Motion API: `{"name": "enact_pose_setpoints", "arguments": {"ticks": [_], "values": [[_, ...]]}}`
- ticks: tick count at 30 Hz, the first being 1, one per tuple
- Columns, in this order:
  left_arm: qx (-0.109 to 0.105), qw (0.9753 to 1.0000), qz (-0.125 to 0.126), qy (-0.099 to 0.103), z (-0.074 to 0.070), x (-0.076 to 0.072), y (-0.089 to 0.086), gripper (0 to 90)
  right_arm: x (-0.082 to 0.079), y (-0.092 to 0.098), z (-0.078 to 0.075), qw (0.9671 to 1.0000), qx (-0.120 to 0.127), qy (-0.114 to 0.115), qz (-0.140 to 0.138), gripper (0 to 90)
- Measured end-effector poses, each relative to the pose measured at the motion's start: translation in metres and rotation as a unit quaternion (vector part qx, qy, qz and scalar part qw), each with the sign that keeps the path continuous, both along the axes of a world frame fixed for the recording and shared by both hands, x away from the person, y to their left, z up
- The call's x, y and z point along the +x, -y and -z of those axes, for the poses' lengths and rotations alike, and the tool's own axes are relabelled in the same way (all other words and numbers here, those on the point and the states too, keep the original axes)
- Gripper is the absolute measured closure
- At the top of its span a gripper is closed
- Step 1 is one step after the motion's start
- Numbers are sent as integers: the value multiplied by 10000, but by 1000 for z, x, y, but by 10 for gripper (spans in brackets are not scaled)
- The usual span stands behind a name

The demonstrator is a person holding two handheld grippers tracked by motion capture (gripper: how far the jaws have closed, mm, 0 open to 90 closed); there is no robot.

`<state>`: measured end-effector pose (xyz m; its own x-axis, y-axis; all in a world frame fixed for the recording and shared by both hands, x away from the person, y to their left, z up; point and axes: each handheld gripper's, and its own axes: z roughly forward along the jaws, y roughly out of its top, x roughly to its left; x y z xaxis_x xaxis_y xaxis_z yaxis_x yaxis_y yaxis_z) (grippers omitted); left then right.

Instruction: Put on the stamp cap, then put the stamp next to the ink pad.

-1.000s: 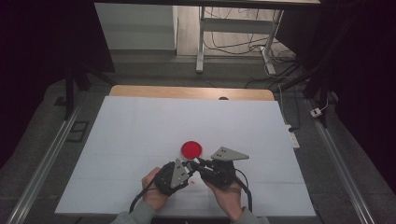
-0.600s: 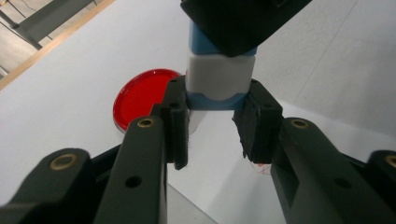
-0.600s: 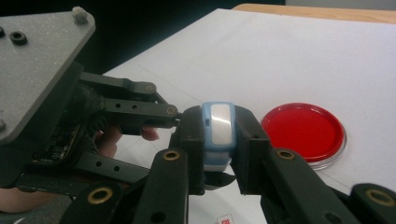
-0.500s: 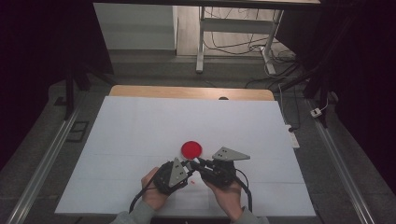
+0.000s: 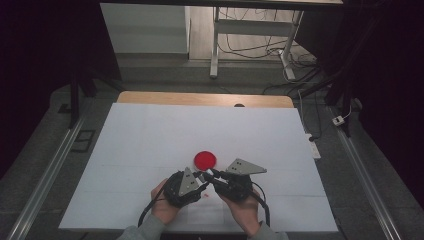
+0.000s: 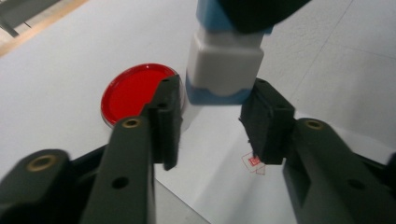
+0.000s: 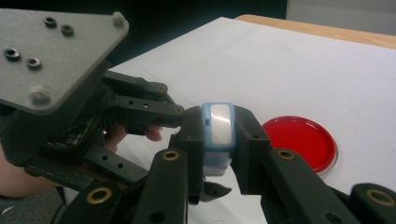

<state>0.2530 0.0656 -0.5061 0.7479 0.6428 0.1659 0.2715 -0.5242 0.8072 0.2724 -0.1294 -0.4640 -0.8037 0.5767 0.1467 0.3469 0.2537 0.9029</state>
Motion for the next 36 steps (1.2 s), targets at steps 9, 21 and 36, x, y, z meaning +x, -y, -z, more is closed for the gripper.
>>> {"name": "enact_pose_setpoints", "arguments": {"ticks": [9, 21, 36], "values": [[-164, 9996, 7, -220, 1, 2, -5, 426, 2, 5, -2, 10000, 49, 33, 14, 756], [-479, 9974, -84, -535, -4, 1, -38, 327, 5, 14, -7, 9998, 87, 138, 95, 755], [-645, 9950, -290, -705, -10, -16, -96, 329, 11, 22, -11, 9996, -71, 256, 131, 756]]}}
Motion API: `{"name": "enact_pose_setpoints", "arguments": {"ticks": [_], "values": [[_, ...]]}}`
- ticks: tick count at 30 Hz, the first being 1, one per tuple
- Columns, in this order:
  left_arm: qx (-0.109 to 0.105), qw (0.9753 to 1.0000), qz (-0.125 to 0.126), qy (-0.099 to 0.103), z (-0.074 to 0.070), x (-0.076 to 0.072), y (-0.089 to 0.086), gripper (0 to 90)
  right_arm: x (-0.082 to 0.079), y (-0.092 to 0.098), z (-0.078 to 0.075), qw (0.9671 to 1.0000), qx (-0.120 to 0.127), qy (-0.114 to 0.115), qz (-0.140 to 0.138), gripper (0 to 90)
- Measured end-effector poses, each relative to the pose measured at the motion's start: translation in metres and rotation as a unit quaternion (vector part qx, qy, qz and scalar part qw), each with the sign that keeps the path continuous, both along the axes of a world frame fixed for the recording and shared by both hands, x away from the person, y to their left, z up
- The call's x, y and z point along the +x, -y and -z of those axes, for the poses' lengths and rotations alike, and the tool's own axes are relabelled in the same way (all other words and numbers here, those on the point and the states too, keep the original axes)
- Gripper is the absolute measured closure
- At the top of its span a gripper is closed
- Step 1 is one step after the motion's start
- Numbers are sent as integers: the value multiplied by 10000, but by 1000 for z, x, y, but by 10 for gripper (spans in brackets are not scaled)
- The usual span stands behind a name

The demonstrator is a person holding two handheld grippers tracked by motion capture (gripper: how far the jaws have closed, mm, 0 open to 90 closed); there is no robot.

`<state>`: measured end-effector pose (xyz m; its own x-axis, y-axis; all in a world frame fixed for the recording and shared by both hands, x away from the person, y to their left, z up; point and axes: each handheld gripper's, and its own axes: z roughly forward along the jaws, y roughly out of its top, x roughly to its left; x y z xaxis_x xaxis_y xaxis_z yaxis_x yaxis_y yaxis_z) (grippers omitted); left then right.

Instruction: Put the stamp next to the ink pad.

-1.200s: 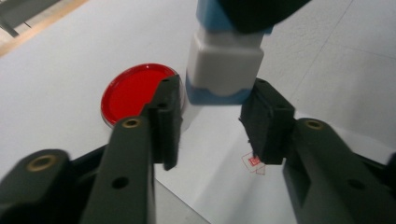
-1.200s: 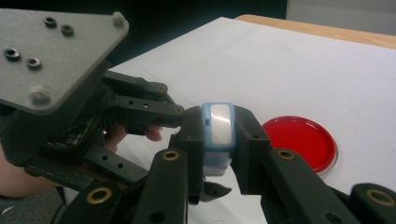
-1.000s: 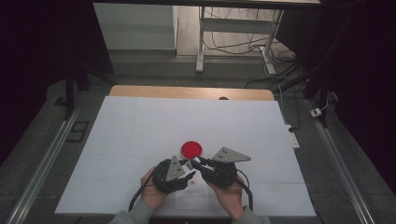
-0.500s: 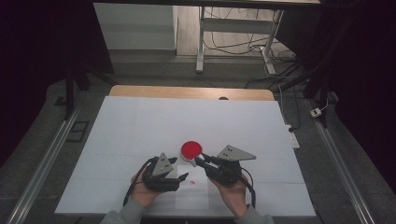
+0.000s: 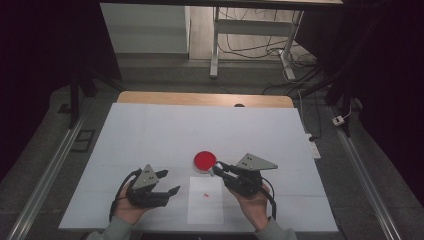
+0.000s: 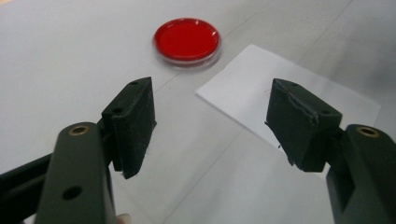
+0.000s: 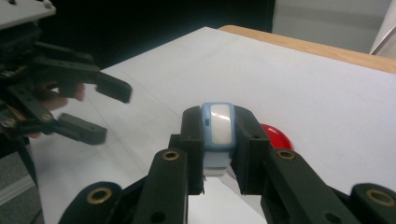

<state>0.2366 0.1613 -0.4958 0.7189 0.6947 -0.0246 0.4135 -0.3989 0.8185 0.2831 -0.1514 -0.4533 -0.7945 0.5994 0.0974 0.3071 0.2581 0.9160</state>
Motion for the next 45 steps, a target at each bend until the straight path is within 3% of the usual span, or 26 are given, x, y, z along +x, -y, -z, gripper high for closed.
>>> {"name": "enact_pose_setpoints", "arguments": {"ticks": [17, 28, 45], "values": [[27, 9991, -391, -160, 9, -16, -43, 327, 24, 15, 7, 9988, -401, 26, 263, 755], [36, 9987, -463, -207, 12, -17, -50, 327, 48, 22, 13, 9962, -754, -37, 441, 755], [92, 9985, -462, -287, 16, -14, -50, 327, 95, 13, 35, 9895, -1254, -316, 643, 753]]}}
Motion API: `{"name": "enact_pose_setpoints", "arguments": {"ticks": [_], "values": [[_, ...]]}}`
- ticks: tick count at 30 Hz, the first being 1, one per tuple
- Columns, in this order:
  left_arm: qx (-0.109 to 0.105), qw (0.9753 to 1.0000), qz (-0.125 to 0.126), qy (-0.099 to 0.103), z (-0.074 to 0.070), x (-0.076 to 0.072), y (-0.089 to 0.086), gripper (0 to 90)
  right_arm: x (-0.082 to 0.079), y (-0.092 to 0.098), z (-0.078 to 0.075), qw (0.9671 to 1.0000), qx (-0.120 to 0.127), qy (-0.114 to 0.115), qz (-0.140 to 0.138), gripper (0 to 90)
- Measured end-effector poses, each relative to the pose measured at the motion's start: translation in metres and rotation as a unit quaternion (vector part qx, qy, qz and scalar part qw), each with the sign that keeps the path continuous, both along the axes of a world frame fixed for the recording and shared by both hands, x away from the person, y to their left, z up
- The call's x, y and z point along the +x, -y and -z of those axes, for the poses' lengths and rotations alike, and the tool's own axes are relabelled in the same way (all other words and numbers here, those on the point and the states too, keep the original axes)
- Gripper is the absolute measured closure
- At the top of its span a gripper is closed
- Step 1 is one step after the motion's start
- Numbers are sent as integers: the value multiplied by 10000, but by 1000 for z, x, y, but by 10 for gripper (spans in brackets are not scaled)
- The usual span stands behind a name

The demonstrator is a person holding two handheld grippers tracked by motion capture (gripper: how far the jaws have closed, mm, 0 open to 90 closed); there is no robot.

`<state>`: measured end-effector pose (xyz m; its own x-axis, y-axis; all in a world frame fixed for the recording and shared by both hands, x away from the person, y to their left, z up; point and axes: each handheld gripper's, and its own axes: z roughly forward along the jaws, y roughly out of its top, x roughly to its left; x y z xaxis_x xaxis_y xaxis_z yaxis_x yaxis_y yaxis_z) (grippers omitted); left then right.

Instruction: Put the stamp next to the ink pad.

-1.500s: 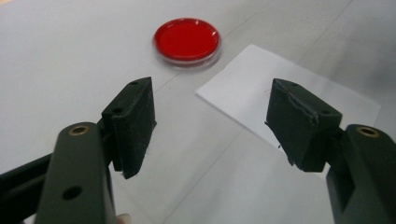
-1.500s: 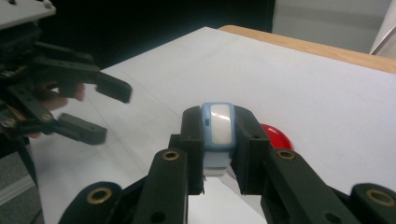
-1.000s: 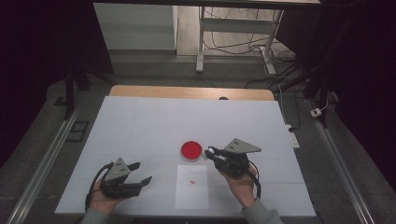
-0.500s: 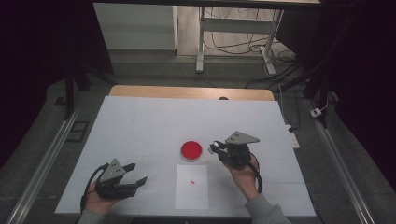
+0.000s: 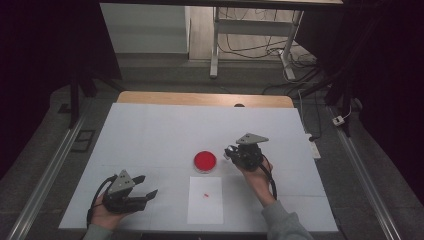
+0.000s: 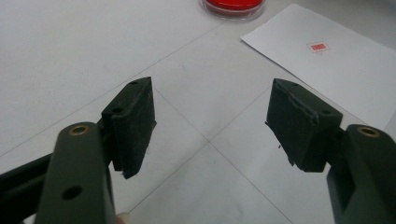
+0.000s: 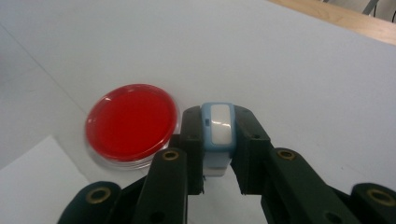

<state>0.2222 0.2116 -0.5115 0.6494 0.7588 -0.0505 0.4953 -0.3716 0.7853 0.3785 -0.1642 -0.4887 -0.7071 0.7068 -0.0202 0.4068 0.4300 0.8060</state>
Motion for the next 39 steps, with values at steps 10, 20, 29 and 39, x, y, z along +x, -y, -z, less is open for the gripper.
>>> {"name": "enact_pose_setpoints", "arguments": {"ticks": [10, 20, 29, 39], "values": [[6, 10000, -20, -18, 1, 0, -1, 326, 17, -9, 12, 9994, -228, -244, 28, 750], [20, 10000, -21, -21, 2, 1, -1, 325, 18, -10, 15, 9995, -225, -224, 50, 739], [20, 10000, -42, -20, 2, 1, -2, 322, 11, -3, 2, 9998, 40, 136, 172, 498], [6, 10000, -73, -58, 4, 3, -2, 321, -23, 28, -13, 9985, 240, 488, 8, 456]]}}
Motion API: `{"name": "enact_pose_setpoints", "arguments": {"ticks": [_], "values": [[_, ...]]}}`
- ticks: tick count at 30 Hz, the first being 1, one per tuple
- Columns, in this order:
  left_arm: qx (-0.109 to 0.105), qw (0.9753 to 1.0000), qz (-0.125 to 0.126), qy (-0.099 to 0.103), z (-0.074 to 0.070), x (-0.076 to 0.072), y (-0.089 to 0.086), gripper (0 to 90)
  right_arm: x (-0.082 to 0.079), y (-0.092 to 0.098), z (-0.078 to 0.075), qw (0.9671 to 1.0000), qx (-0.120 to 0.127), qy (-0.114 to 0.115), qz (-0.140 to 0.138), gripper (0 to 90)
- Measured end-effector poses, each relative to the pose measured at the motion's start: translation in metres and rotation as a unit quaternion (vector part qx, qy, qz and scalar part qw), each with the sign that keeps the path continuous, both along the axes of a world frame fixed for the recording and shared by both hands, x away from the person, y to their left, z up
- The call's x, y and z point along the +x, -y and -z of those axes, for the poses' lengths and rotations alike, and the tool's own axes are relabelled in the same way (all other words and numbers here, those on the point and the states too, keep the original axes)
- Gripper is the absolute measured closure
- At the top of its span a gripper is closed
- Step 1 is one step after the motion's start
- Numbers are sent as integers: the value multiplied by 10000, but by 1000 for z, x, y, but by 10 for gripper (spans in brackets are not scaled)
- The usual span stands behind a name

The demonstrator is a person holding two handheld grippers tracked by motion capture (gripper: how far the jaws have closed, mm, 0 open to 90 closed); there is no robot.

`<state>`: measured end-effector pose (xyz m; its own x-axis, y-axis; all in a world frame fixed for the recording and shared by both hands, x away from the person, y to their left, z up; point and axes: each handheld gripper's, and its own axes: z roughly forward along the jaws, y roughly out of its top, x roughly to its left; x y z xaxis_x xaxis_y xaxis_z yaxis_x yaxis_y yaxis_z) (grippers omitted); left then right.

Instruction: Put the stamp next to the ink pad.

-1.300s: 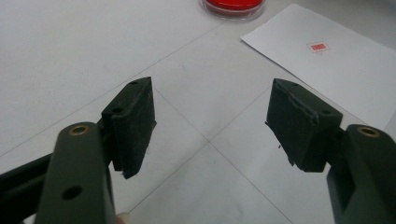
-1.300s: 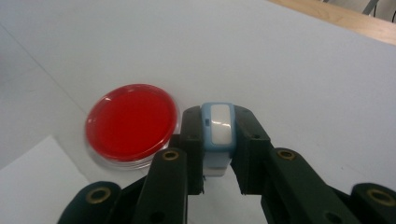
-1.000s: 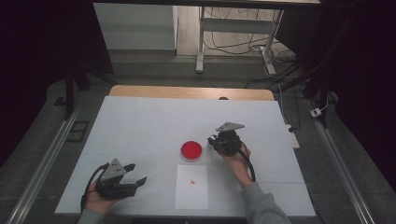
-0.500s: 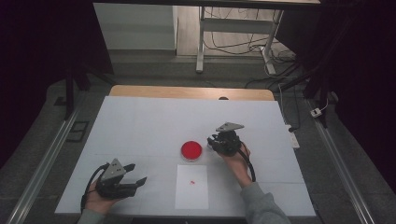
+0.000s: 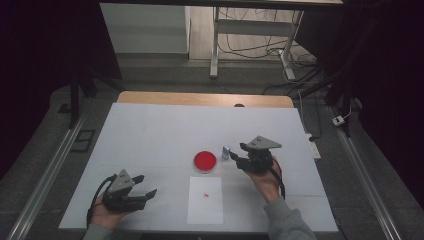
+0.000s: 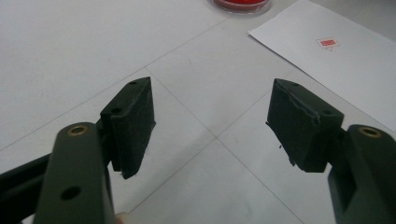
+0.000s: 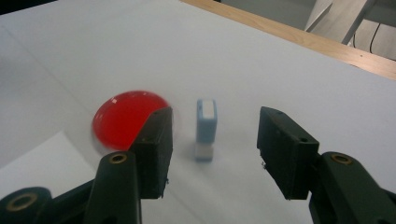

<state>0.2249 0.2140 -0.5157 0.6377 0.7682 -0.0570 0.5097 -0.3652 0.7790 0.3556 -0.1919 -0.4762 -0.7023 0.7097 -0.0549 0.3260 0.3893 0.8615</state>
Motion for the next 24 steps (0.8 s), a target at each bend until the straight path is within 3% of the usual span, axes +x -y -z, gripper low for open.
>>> {"name": "enact_pose_setpoints", "arguments": {"ticks": [14, 20, 24], "values": [[-32, 10000, 14, -11, 0, 1, 0, 321, -62, 70, 12, 9998, -28, 65, -171, 449], [-60, 10000, 0, -25, 1, 3, 0, 321, -76, 95, 17, 9998, -30, 42, -168, 449], [-54, 10000, 11, -29, 1, 3, 1, 321, -77, 101, 21, 9999, -18, -2, -168, 450]]}}
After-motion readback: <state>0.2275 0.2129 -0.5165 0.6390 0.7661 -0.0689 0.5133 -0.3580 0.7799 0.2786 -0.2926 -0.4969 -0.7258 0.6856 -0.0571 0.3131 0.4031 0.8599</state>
